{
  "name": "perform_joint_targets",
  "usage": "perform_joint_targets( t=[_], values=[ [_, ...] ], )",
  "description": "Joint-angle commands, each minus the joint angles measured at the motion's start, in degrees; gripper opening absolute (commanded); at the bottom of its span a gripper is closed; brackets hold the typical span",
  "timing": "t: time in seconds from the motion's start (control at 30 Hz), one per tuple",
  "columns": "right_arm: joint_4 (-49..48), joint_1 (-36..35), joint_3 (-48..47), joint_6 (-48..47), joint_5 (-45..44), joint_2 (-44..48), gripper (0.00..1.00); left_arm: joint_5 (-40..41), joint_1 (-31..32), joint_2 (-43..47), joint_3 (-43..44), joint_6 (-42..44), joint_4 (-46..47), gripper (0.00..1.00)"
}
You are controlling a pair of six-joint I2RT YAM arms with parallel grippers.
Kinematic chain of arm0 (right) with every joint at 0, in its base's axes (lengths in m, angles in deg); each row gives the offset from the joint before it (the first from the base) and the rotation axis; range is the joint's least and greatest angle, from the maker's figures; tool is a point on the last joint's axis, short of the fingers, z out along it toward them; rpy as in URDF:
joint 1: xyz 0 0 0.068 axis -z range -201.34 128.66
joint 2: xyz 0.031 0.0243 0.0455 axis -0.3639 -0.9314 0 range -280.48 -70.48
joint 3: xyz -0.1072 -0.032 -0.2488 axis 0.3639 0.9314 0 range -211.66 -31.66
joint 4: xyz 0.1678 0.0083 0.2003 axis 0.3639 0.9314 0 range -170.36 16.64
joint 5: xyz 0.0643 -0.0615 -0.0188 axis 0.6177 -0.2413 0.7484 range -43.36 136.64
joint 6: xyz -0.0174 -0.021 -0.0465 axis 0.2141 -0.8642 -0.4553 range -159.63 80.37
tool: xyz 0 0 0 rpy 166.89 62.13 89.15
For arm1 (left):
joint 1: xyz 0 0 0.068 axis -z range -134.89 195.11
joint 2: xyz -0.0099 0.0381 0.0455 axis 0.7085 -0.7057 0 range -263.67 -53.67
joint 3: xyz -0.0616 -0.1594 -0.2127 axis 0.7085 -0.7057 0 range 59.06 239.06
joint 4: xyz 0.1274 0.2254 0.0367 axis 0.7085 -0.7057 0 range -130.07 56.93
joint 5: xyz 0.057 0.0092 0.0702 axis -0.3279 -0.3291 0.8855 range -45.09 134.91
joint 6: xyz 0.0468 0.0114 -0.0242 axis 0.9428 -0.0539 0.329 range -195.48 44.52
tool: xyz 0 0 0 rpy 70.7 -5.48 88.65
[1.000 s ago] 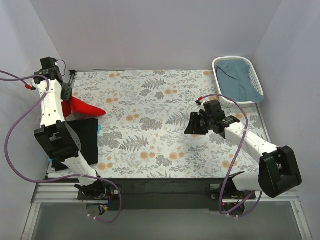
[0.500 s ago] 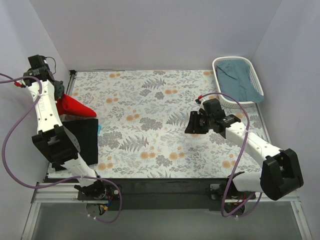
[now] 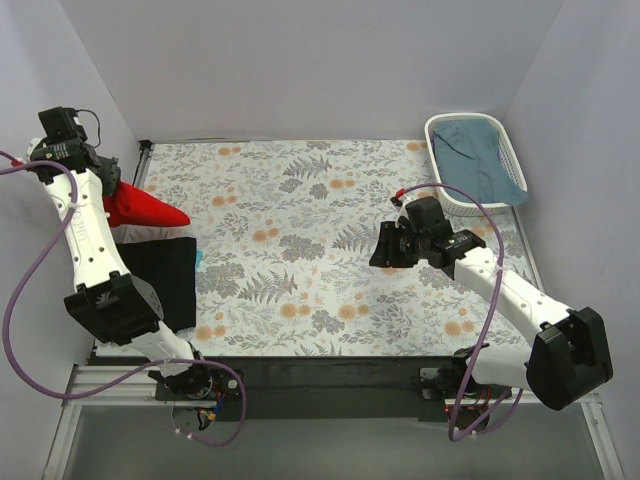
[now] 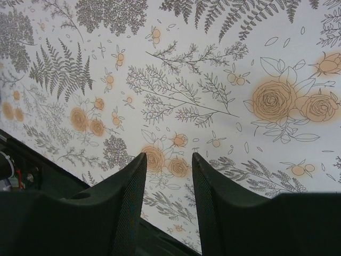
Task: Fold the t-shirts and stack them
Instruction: Neatly place the folded tshirt to the corner
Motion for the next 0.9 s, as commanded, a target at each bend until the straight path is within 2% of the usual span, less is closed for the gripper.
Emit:
perform_joint_targets(
  t=[0.0, 0.13, 0.27, 0.37, 0.4, 0.43, 0.47, 0.5, 0.53, 0.6, 0.87],
  values=[
    [0.2, -0.7, -1.6, 0.4, -0.7, 2.1, 0.46, -0.4, -0.4, 5.2, -0.2, 0.7, -0.3, 0.0],
    [0.6, -1.4, -0.4, 0.4, -0.7, 3.2, 0.46, 0.9, -0.7, 9.0, -6.2, 0.8, 0.5, 0.0],
    [1.3, -2.4, 1.0, 0.1, -0.8, 4.1, 0.46, 3.0, -1.0, 15.8, -16.3, 0.7, 1.2, 0.0],
    [1.6, -3.4, 2.6, -0.1, -1.1, 5.3, 0.46, 7.5, -1.0, 24.4, -27.2, -0.4, 0.9, 0.0],
    [1.6, -3.9, 3.1, -0.2, -1.1, 5.5, 0.46, 10.4, -1.0, 29.1, -32.7, -0.7, 0.8, 0.1],
    [1.6, -4.1, 4.4, -0.2, -1.1, 6.0, 0.46, 11.9, -1.0, 32.0, -35.8, -1.4, 1.1, 0.29],
    [1.6, -4.3, 4.8, -0.2, -1.0, 6.2, 0.46, 13.0, -1.0, 34.3, -38.5, -1.2, 2.0, 0.52],
    [1.5, -4.7, 5.4, -0.3, -1.0, 6.3, 0.46, 13.7, -1.0, 36.2, -40.9, -1.1, 4.0, 0.89],
    [1.4, -4.9, 6.0, -0.4, -1.0, 6.3, 0.47, 14.3, -1.0, 38.4, -44.0, -1.1, 4.5, 0.89],
    [1.6, -5.8, 6.2, -0.4, -1.1, 6.4, 0.46, 14.0, -1.0, 38.7, -44.9, -1.4, 4.2, 0.9],
    [1.6, -6.7, 5.8, 0.3, -2.1, 7.3, 0.47, 6.0, -1.0, 36.7, -43.3, 1.8, 7.7, 0.92]
  ],
)
